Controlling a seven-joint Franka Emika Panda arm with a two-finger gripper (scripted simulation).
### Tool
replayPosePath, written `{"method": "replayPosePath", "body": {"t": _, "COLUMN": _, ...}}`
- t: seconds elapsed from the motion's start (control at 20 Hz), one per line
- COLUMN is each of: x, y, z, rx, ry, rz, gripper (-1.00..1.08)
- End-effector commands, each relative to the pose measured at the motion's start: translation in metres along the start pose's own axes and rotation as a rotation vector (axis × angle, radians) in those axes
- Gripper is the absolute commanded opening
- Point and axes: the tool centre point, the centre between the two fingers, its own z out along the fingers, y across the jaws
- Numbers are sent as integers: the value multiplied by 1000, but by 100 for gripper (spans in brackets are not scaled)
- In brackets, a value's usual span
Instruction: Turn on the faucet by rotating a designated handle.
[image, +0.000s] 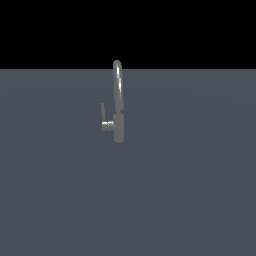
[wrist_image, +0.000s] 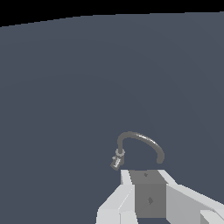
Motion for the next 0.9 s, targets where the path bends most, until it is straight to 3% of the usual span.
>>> {"method": "replayPosePath", "body": {"t": 0.0, "x": -11, "y": -17, "z": 24, "rx": -25, "ry": 17, "rz": 36, "gripper": -100}}
{"method": "replayPosePath", "body": {"t": 0.45, "x": -52, "y": -62, "z": 138, "rx": -134, "ry": 51, "rz": 155, "gripper": -100}}
{"method": "replayPosePath", "body": {"t": 0.85, "x": -91, "y": -71, "z": 265, "rx": -248, "ry": 46, "rz": 268, "gripper": -100}}
